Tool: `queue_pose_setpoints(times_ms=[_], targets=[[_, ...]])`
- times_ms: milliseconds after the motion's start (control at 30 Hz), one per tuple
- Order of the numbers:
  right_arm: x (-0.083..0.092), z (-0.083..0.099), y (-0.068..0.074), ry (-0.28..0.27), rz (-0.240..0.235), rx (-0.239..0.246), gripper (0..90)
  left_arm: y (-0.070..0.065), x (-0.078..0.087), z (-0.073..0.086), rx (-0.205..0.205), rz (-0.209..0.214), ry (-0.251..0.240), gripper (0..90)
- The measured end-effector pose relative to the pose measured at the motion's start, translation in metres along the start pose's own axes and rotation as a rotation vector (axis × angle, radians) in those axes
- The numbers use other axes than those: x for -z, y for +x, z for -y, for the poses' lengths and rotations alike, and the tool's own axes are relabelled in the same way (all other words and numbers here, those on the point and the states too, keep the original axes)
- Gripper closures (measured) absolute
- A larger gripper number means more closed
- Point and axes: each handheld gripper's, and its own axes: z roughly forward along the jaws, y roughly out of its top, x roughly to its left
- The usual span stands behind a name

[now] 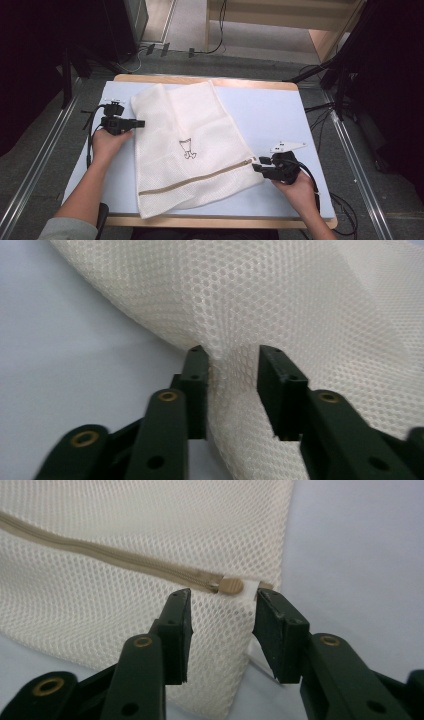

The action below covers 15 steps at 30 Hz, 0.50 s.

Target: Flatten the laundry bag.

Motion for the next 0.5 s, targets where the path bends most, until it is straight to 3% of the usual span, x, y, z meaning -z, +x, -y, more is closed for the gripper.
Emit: queue_pose_setpoints(times_ms=[167,233,367,500], targets=[[-0.005,-0.01,-0.003,-0.033,0.003,0.004,54.3,-0.004,0.016,0.01,-0.01,-0.011,0.014,44.4],[-0.012,-0.016,-0.005,-0.041,-0.001,0.0,54.8,-0.008,0.029,0.018,-0.01,-0.013,-0.018,43.2],[-0.026,-0.029,-0.009,-0.045,-0.004,0.008,53.4,-0.015,0.041,0.031,-0.011,-0.015,-0.035,39.5],[-0.038,-0.038,-0.016,-0.054,-0.002,0.017,52.5,-0.022,0.045,0.042,-0.004,-0.013,-0.018,40.7]])
